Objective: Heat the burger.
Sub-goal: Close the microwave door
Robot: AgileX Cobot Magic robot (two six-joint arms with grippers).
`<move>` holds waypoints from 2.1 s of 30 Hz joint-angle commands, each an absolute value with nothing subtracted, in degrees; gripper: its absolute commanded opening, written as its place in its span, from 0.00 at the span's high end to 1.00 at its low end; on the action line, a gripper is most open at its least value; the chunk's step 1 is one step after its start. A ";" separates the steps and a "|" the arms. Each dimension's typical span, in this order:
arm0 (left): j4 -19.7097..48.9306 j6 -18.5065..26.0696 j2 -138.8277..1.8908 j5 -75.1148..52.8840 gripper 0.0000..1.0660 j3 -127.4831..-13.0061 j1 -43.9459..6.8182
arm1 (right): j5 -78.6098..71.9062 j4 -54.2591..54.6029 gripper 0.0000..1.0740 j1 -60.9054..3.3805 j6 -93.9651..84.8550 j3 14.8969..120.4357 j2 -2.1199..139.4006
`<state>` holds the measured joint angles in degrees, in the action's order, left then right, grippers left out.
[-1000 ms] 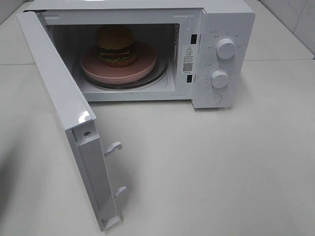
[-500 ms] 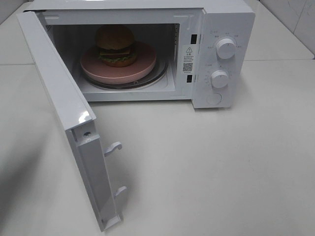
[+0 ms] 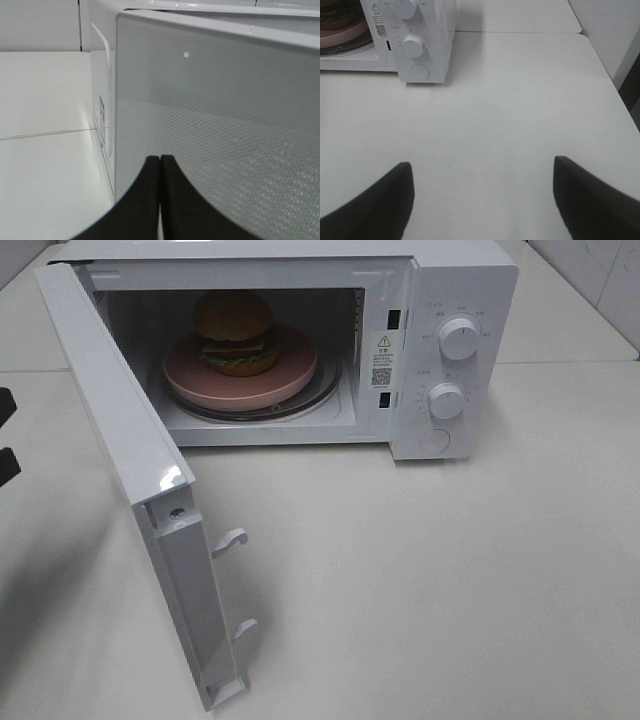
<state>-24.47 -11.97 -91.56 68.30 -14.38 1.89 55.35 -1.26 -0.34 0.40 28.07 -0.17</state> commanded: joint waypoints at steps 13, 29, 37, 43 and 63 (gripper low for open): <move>-31.86 -11.40 -99.35 75.75 1.00 -20.28 2.12 | 55.12 -1.60 0.29 -0.23 0.00 28.07 -1.83; -27.79 -7.28 -99.92 73.34 1.00 -20.57 -4.13 | 55.12 -1.60 0.29 -0.23 0.00 28.07 -1.83; -27.16 -7.39 -99.92 73.17 1.00 -20.57 -4.70 | 55.12 -1.60 0.29 -0.23 0.00 28.07 -1.83; -25.21 -6.93 -99.92 71.85 1.00 -20.57 -7.73 | 55.12 -1.60 0.29 -0.23 0.00 28.07 -1.83; -21.72 -6.36 -100.15 68.81 1.00 -23.95 -11.12 | 55.12 -1.60 0.29 -0.23 0.00 28.07 -1.83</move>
